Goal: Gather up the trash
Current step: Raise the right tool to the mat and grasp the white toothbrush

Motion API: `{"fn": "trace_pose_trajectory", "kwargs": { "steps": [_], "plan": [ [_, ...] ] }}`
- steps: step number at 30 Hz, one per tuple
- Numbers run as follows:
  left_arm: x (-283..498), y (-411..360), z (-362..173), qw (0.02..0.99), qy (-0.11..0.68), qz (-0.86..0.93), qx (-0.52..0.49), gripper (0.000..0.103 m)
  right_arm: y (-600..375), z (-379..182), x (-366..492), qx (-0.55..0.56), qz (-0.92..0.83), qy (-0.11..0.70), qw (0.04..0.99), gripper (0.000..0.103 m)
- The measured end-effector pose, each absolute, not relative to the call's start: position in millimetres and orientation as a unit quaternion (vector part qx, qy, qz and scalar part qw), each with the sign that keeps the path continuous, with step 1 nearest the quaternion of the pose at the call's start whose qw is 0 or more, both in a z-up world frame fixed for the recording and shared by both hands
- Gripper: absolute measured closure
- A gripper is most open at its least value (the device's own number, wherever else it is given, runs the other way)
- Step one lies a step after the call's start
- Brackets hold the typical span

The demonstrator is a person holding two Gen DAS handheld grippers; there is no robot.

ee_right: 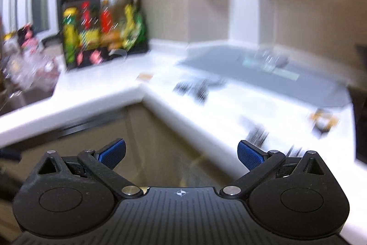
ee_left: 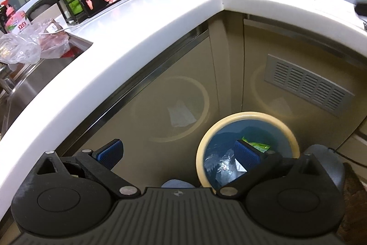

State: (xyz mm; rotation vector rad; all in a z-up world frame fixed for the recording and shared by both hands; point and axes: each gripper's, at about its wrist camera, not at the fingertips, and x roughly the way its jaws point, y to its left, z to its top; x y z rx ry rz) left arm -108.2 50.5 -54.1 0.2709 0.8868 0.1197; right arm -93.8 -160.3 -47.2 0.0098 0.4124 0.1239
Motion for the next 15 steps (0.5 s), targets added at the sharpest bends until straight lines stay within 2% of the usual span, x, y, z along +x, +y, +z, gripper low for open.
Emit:
{"fn": "trace_pose_trajectory", "kwargs": {
  "steps": [7,15],
  "plan": [
    [-96.7,45.1,-38.9,0.897,0.418,0.052,0.132,0.0,-215.0,-22.0,-13.3,0.02,-0.015,0.186,0.982,0.0],
    [-79.6,45.8,-24.2,0.899,0.416,0.05,0.125,0.0,-292.2,-23.6,115.7,0.031,-0.133,0.228,0.964,0.0]
  ]
}}
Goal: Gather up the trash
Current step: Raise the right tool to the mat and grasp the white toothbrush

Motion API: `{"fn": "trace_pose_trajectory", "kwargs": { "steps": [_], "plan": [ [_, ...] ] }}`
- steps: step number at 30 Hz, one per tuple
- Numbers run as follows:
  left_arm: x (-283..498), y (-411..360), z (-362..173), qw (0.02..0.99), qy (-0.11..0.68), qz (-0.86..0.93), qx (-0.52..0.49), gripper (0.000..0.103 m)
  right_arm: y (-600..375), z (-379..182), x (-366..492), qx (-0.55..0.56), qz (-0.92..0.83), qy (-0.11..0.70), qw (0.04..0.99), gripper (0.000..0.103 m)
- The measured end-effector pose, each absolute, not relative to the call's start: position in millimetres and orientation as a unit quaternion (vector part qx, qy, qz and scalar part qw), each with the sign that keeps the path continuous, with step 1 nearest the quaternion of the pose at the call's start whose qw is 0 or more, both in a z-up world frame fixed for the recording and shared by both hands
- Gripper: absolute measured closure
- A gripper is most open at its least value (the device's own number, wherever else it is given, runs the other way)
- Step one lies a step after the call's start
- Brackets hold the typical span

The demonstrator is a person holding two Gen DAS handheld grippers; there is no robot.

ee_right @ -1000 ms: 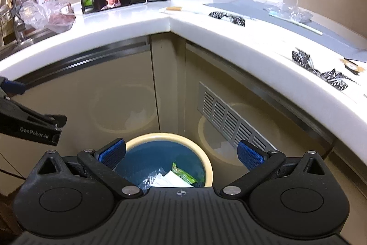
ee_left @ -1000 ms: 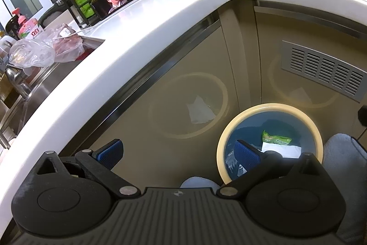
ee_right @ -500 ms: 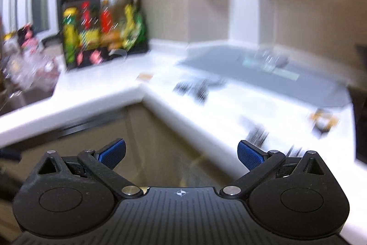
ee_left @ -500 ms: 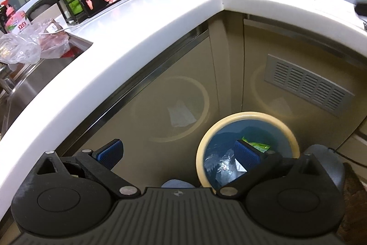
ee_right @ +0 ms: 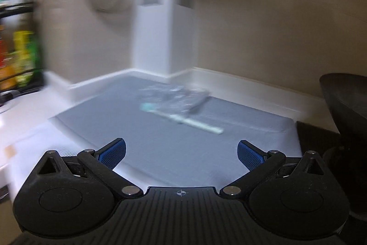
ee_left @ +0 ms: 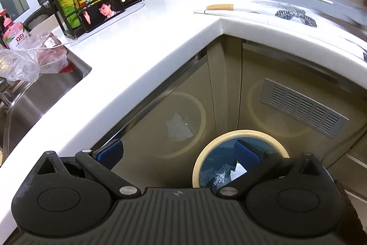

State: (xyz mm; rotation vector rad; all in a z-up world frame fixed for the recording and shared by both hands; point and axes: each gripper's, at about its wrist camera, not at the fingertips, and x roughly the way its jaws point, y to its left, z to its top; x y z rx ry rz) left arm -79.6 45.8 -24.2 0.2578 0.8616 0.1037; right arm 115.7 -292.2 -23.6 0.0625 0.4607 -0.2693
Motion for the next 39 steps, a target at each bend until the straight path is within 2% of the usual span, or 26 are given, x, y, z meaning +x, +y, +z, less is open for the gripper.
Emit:
{"fn": "trace_pose_trajectory", "kwargs": {
  "steps": [4,8,15,18,19,20,21,22,23,26,32,37,39],
  "plan": [
    [-71.5,49.3,-21.7,0.898,0.418,0.052,0.124,0.0,-325.2,-41.3,182.0,0.043,-0.126,0.31,0.941,0.0],
    [-64.3,55.4,-22.1,0.896,0.425,0.057,0.115,0.0,-337.9,-57.6,224.6,0.013,-0.136,0.35,0.927,0.0],
    [-54.8,62.8,-26.3,0.888,0.44,0.069,0.112,0.0,-351.6,-70.5,266.9,0.046,-0.105,0.353,0.929,0.0],
    [-51.3,63.5,-26.3,0.887,0.442,0.072,0.111,0.0,-344.6,-72.1,272.0,0.027,-0.073,0.345,0.935,0.001],
    [-50.8,63.1,-26.3,0.887,0.442,0.072,0.111,0.0,-341.0,-71.9,268.5,0.019,-0.057,0.335,0.94,0.013],
    [-50.1,62.7,-26.2,0.887,0.442,0.071,0.11,0.0,-337.2,-71.5,263.9,0.01,-0.037,0.324,0.945,0.032],
    [-49.3,61.6,-26.5,0.887,0.443,0.07,0.11,0.0,-333.6,-70.7,258.8,0.004,-0.022,0.316,0.948,0.044],
    [-48.4,60.0,-26.7,0.887,0.444,0.067,0.111,0.0,-329.4,-69.8,254.1,-0.004,-0.016,0.314,0.949,0.072],
    [-48.1,57.8,-26.8,0.887,0.444,0.065,0.113,0.0,-326.1,-67.9,249.5,-0.009,-0.013,0.316,0.949,0.081],
    [-49.0,50.5,-24.9,0.89,0.437,0.056,0.12,0.0,-315.7,-64.7,228.5,-0.021,-0.002,0.325,0.945,0.09],
    [-54.6,38.8,-17.8,0.897,0.419,0.046,0.134,0.0,-312.5,-53.2,147.1,0.011,0.021,0.353,0.935,0.091],
    [-52.3,23.3,-8.0,0.903,0.404,0.019,0.143,0.0,-306.9,-57.0,87.0,-0.025,0.02,0.338,0.941,0.089],
    [-47.6,11.2,-0.4,0.909,0.388,0.002,0.153,0.0,-307.1,-58.7,85.5,-0.029,0.022,0.331,0.943,0.077]
  ]
}}
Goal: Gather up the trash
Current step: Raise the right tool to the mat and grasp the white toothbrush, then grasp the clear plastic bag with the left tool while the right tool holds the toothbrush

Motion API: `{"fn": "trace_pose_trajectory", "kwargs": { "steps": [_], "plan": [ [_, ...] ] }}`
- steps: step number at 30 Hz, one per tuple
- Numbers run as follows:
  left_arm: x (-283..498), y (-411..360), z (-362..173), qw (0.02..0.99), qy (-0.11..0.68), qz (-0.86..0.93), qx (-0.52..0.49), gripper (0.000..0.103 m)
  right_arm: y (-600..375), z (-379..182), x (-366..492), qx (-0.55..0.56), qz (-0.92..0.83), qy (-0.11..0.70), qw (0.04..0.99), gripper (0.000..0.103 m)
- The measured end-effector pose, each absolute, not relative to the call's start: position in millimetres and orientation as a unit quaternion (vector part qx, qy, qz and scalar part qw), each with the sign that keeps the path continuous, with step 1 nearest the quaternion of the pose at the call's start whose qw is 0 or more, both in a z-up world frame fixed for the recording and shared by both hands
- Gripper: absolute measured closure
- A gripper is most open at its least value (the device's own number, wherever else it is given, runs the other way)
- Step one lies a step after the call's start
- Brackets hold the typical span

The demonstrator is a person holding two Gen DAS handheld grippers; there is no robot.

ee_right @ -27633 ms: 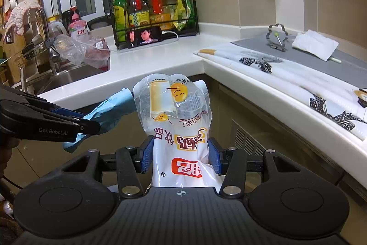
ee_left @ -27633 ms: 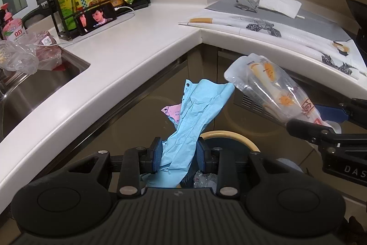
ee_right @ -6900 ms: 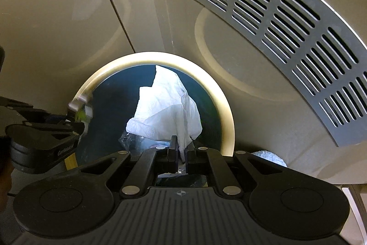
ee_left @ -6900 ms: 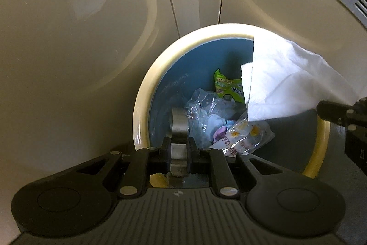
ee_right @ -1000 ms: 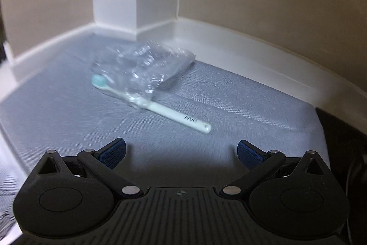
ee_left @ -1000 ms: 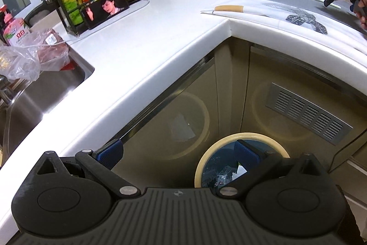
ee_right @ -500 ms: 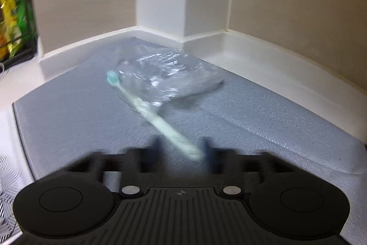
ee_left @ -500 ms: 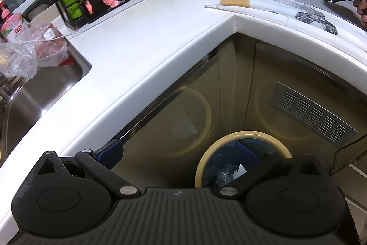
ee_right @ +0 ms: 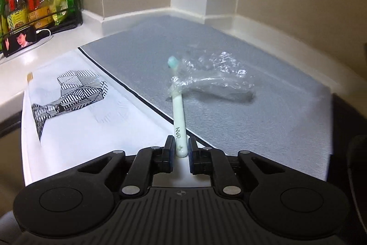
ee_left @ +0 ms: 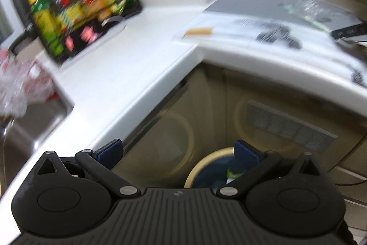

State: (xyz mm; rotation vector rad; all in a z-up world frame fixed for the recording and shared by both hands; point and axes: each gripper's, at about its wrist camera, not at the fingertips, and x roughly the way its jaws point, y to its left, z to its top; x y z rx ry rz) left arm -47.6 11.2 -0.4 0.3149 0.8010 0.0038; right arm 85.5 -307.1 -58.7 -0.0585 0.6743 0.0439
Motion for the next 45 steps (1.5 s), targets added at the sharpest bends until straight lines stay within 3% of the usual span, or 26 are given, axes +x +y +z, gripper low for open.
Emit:
{"fn": "trace_pose_trajectory", "kwargs": {
  "steps": [2,4,6,7,8,9,10,11,17,28,41,43,44,45],
  "plan": [
    [-40.8,-3.3,9.2,0.916,0.367,-0.013,0.16,0.0,-309.2,-57.5,92.7,-0.016,0.013,0.324,0.946,0.046],
    [-31.3,-19.1,20.1,0.923,0.348,-0.024,0.16,0.0,-314.7,-58.0,107.6,0.007,0.024,0.32,0.947,0.04],
    [-19.9,-32.8,31.4,0.93,0.333,-0.035,0.154,0.0,-319.6,-62.0,124.5,0.025,0.022,0.327,0.944,0.04],
    [-12.7,-39.9,37.5,0.933,0.325,-0.038,0.151,0.0,-320.2,-64.5,129.1,0.024,0.023,0.322,0.946,0.041],
    [-4.9,-46.4,42.9,0.936,0.318,-0.038,0.149,0.0,-319.4,-66.2,130.8,0.014,0.021,0.318,0.948,0.048],
    [2.4,-52.5,47.5,0.938,0.31,-0.039,0.149,0.0,-316.9,-67.2,130.0,-0.003,0.013,0.312,0.95,0.059],
    [9.8,-58.5,53.0,0.942,0.299,-0.04,0.15,0.0,-314.9,-67.5,128.9,-0.014,0.011,0.307,0.952,0.088],
    [17.6,-64.8,57.3,0.944,0.291,-0.037,0.154,0.0,-314.2,-67.8,127.2,-0.017,0.009,0.305,0.952,0.09],
    [86.4,-122.6,79.1,0.949,0.262,-0.075,0.157,0.0,-315.9,-65.8,118.5,-0.023,0.035,0.308,0.95,0.09],
    [228.5,-275.5,56.5,0.878,0.349,-0.268,0.188,0.0,-319.6,-65.3,119.1,-0.013,0.062,0.305,0.95,0.089],
    [281.6,-351.8,-6.1,0.813,0.428,-0.321,0.229,0.001,-327.5,-64.0,119.0,0.008,0.069,0.305,0.95,0.089],
    [283.7,-348.9,-11.6,0.825,0.424,-0.295,0.229,0.009,-328.0,-63.8,118.6,0.01,0.069,0.305,0.95,0.089],
    [287.3,-348.0,-12.9,0.83,0.426,-0.28,0.226,0.042,-327.4,-63.7,118.8,0.01,0.069,0.305,0.95,0.089],
    [292.6,-346.1,-13.6,0.829,0.44,-0.268,0.219,0.091,-327.4,-63.5,118.7,0.01,0.068,0.305,0.95,0.089]
  ]
}}
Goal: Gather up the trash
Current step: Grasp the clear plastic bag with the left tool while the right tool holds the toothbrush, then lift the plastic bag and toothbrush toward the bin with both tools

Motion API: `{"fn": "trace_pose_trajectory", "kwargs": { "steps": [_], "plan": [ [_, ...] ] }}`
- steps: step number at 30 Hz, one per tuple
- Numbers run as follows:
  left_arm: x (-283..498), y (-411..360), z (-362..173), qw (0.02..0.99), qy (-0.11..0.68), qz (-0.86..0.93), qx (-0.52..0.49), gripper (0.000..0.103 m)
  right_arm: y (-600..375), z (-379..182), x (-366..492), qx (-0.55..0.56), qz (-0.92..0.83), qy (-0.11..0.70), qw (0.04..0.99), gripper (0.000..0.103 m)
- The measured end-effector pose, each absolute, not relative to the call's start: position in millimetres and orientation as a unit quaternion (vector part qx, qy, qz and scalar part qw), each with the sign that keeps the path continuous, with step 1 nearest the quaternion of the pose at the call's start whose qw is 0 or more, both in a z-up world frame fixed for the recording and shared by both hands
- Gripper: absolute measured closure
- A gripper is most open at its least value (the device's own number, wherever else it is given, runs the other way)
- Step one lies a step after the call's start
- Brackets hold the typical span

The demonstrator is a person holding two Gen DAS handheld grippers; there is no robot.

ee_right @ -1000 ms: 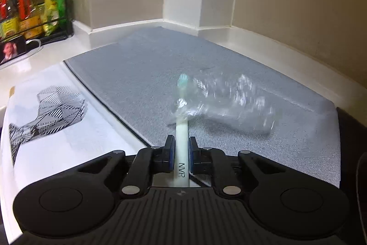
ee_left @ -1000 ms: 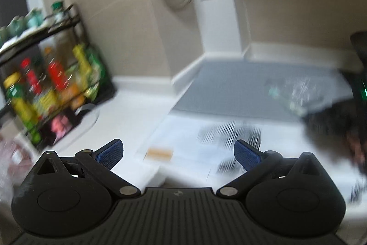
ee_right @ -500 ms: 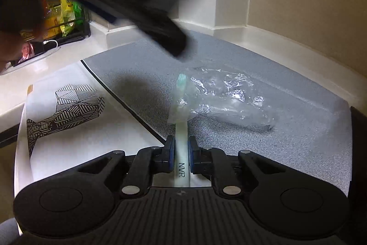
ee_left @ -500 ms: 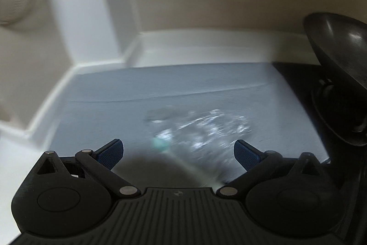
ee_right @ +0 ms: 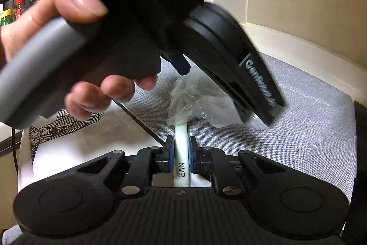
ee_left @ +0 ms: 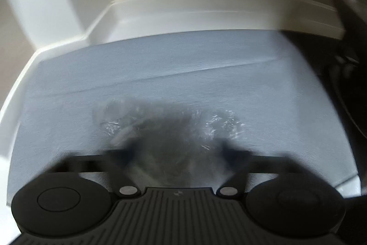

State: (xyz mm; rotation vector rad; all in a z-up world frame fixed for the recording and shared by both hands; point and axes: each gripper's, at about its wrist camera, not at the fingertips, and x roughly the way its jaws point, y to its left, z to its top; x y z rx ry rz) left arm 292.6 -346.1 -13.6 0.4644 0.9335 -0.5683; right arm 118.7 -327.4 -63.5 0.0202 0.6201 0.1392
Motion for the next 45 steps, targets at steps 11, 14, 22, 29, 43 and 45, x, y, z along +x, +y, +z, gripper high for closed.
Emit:
{"fn": "trace_pose_trajectory", "kwargs": {
  "steps": [11,14,22,29,43,45],
  "plan": [
    [281.4,-246.5,72.4,0.905,0.369,-0.186,0.099,0.099,-344.1,-61.2,119.4,0.042,0.011,0.298,0.954,0.09],
    [268.0,-217.7,81.5,0.918,0.353,-0.153,0.093,0.099,-348.5,-63.4,121.5,0.05,0.0,0.297,0.954,0.09],
    [196.7,-160.1,75.4,0.921,0.364,-0.055,0.128,0.099,-343.9,-65.2,117.4,0.049,-0.01,0.282,0.958,0.09],
    [121.9,-106.0,80.2,0.922,0.357,-0.012,0.147,0.099,-346.3,-58.3,109.9,0.055,-0.011,0.266,0.962,0.09],
    [14.0,-9.5,74.5,0.918,0.379,0.019,0.111,0.099,-321.3,-43.3,58.2,0.063,-0.017,0.254,0.965,0.09],
    [4.2,-2.7,71.5,0.918,0.381,0.018,0.109,0.099,-311.6,-38.0,44.2,0.054,-0.011,0.248,0.967,0.09]
  ]
}}
